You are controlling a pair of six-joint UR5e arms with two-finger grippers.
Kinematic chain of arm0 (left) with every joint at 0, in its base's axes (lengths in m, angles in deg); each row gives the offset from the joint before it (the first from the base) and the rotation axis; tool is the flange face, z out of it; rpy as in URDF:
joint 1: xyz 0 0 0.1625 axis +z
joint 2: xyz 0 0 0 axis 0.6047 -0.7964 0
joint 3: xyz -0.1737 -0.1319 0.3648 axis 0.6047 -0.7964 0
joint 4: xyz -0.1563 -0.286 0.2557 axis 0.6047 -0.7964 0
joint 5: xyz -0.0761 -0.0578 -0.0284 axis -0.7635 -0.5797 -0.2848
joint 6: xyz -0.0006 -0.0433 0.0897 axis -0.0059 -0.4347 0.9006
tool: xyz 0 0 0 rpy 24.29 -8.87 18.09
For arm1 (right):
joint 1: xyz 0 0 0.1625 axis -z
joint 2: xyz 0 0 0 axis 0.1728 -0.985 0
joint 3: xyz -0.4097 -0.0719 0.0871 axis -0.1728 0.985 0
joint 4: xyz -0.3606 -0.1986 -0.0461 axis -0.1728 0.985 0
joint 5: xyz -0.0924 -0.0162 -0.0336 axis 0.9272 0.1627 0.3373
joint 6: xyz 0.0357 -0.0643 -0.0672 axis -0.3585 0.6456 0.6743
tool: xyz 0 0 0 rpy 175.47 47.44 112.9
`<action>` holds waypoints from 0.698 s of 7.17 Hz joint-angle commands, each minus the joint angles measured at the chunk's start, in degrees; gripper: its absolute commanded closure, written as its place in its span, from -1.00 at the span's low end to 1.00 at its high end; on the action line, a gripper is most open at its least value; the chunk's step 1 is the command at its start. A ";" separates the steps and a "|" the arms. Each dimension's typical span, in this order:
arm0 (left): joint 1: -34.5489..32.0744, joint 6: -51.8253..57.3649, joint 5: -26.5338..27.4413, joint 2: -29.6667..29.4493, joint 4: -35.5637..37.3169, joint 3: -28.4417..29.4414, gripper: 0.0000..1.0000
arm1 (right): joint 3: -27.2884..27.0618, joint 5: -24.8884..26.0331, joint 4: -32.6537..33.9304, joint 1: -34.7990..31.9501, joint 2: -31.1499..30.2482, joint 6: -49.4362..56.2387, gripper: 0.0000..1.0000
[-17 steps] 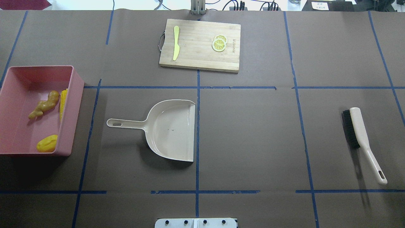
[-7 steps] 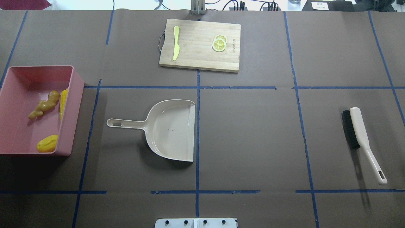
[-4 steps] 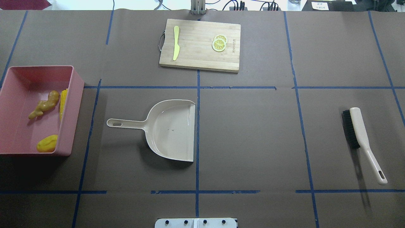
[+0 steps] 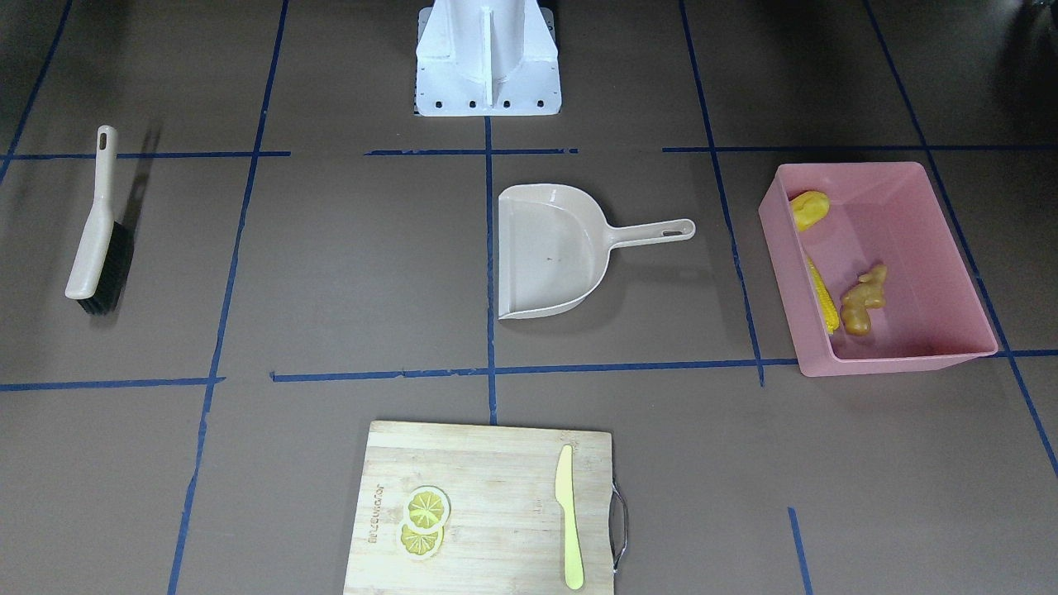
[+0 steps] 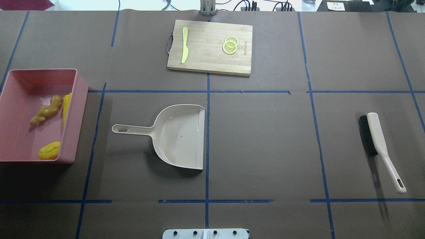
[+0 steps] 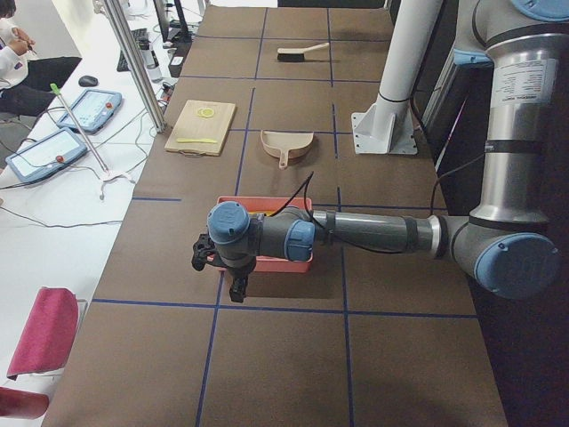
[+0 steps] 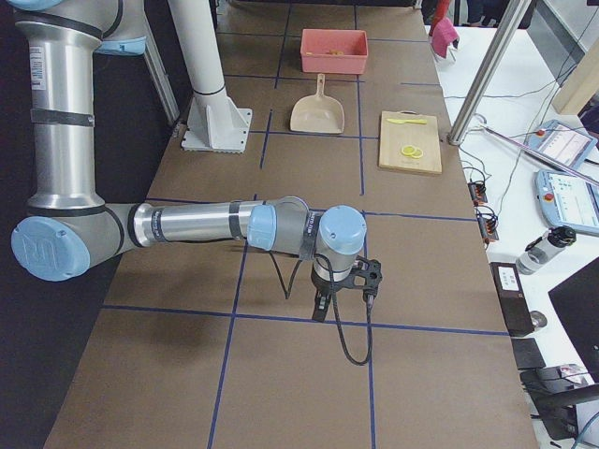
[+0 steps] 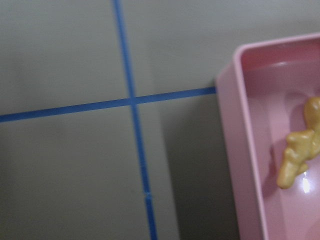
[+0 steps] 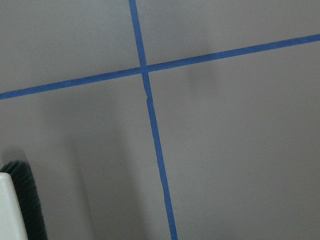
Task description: Sweep and dump trash into bin
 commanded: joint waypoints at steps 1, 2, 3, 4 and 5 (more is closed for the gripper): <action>-1.04 -0.06 7.00 -0.99 11.73 -3.41 -1.00 | 0.21 -0.51 -2.09 1.28 -0.49 -0.11 -1.00; -1.13 0.11 8.36 -0.30 11.77 -3.41 -1.00 | 0.12 -0.42 -2.10 1.28 -0.49 -0.28 -1.00; -1.13 0.11 8.29 -0.03 11.34 -2.72 -1.00 | 0.30 -0.42 -2.10 1.28 -0.58 -0.28 -1.00; -1.04 0.11 8.29 -0.03 11.25 -2.62 -1.00 | -0.22 -0.60 -2.45 1.28 -0.49 -0.28 -1.00; -1.04 -0.06 8.20 -0.03 11.16 -2.62 -1.00 | -0.14 -0.60 -3.58 1.28 -0.58 -0.28 -1.00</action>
